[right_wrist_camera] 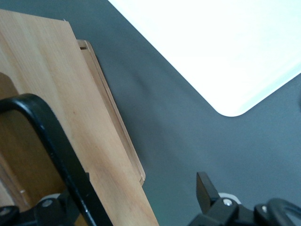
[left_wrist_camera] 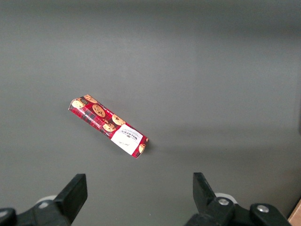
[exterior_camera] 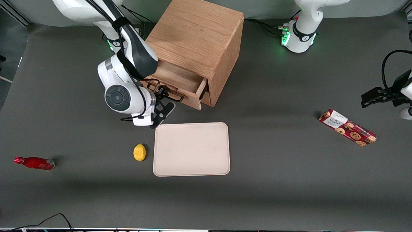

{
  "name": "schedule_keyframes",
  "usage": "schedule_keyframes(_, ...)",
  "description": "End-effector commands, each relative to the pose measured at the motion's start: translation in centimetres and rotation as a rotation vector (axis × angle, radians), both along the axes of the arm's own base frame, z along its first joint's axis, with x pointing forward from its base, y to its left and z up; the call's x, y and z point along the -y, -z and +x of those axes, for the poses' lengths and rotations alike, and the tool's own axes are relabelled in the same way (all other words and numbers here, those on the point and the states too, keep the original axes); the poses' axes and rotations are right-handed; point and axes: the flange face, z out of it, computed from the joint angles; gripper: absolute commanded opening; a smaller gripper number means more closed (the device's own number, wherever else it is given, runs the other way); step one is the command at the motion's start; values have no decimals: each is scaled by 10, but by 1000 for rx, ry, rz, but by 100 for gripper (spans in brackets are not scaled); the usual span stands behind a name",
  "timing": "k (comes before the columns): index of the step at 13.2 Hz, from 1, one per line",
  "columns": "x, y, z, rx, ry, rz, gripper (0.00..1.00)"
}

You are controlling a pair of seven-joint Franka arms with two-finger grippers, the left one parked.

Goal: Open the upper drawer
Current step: 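Pull the handle with the right gripper, sliding the drawer outward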

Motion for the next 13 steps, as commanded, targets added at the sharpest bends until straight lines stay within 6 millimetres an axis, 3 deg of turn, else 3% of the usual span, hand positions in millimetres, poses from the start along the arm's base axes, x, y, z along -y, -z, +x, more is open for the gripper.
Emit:
schedule_keyframes(1, 7, -4, 13, 23, -36, 12, 100)
schedule_keyframes(13, 18, 0, 51, 59, -26, 21, 100)
